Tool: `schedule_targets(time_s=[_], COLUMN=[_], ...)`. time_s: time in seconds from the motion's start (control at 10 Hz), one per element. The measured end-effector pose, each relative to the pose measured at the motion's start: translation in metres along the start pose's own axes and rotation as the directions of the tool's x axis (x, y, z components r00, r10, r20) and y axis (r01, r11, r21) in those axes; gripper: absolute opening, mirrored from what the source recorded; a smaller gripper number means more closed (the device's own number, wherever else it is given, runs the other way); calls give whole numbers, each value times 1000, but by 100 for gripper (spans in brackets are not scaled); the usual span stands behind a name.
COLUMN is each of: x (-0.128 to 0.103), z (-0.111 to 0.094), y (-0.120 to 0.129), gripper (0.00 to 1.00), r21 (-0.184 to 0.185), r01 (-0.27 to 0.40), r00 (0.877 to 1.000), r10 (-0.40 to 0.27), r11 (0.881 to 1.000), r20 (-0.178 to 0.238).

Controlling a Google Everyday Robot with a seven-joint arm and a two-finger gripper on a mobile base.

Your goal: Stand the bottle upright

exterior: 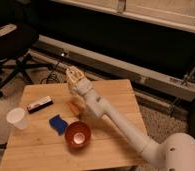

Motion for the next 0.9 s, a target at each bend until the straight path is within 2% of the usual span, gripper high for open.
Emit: schedule_targets(time_s=[0.3, 0.5, 0.9], x=[-9, -12, -18], z=[7, 6, 1], y=[-24, -30, -27], gripper=[12, 12, 12], r21=[43, 59, 58], r01=[16, 31, 44], r00=[1000, 999, 999], r10=[-17, -32, -45], r11=[999, 998, 997], r20=[25, 27, 19])
